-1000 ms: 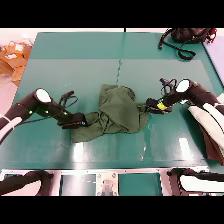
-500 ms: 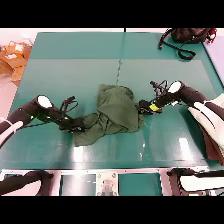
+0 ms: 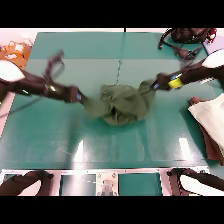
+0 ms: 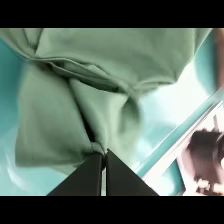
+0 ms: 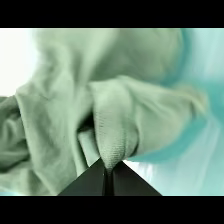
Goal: Fold the shirts.
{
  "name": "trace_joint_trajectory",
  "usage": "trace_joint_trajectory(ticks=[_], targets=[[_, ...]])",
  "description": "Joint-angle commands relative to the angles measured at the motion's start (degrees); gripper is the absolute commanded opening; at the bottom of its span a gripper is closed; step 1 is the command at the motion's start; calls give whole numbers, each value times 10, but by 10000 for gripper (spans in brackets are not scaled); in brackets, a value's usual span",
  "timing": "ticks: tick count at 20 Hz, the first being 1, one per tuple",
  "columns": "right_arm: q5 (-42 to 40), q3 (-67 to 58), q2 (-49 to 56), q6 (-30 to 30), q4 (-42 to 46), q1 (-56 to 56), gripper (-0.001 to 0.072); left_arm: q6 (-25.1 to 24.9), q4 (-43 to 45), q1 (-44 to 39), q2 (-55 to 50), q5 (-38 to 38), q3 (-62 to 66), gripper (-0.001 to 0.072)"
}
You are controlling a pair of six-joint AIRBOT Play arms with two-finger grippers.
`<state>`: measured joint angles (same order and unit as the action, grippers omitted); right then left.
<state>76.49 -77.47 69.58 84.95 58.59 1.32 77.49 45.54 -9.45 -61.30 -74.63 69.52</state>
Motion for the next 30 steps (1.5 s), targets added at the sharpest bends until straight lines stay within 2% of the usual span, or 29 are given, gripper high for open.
trace_joint_trajectory(ticks=[1, 3, 8, 11, 14, 16, 18, 23, 27, 30], targets=[[36, -102, -111, 16, -1, 51, 19, 55, 54, 0, 37, -35, 188, 20], [35, -151, -167, 32, -1, 82, 21, 80, 120, 0, 37, -45, 293, 21], [32, -217, -264, 66, -1, 115, 21, 87, 238, 0, 37, -45, 450, 21], [21, -217, -296, 66, -1, 115, 22, 89, 245, 0, 37, -43, 482, 21], [22, -191, -296, 65, -1, 114, 22, 85, 328, 0, 23, -37, 478, 21], [6, -122, -281, 56, -12, 113, 22, 85, 373, 0, 2, -39, 438, 21], [-46, -6, -253, 10, -72, 113, 22, 84, 360, 0, -27, -37, 376, 21], [-173, 221, -115, -92, -176, 86, 22, 54, 210, 0, -156, -33, 193, 22], [-236, 263, 45, -137, -177, 41, 22, -14, 94, 0, -268, 1, 79, 21], [-259, 236, 134, -138, -177, 38, 23, -13, 92, 0, -323, 11, 73, 22]])
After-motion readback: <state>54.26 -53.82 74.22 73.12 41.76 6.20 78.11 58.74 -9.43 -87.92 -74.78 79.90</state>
